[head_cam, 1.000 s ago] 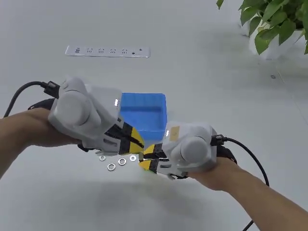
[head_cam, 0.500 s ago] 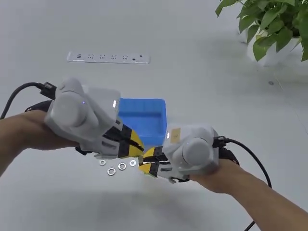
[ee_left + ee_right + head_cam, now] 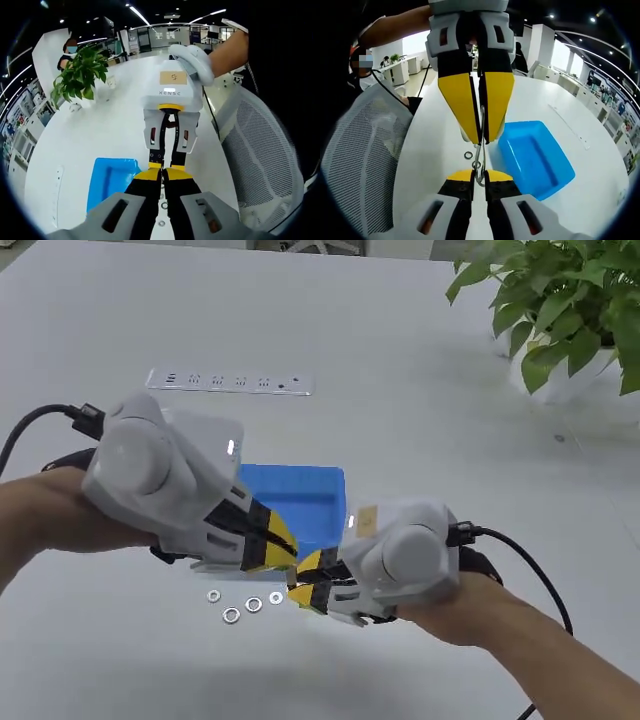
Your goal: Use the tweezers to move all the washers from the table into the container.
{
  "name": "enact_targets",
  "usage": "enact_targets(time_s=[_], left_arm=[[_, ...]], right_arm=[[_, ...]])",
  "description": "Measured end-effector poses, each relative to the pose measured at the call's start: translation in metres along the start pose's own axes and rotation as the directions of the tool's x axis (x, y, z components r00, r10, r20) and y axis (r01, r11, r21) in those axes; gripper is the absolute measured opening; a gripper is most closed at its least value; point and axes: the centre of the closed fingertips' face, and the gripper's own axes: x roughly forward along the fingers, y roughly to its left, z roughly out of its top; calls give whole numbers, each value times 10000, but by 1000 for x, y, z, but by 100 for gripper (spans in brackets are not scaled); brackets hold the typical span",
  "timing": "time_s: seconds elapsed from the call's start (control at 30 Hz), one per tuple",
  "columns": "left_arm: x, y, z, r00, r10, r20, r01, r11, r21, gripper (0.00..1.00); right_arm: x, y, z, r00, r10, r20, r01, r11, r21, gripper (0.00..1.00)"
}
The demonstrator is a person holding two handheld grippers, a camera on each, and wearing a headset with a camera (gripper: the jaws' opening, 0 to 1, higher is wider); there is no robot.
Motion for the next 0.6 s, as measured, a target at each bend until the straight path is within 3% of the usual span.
enact_targets(time_s=[0.6], left_arm=[[-20, 26, 13, 9994, 331, 73, -333, 9991, 256, 6]], right_arm=[[-7, -27, 26, 9997, -127, 189, 132, 9995, -280, 9]])
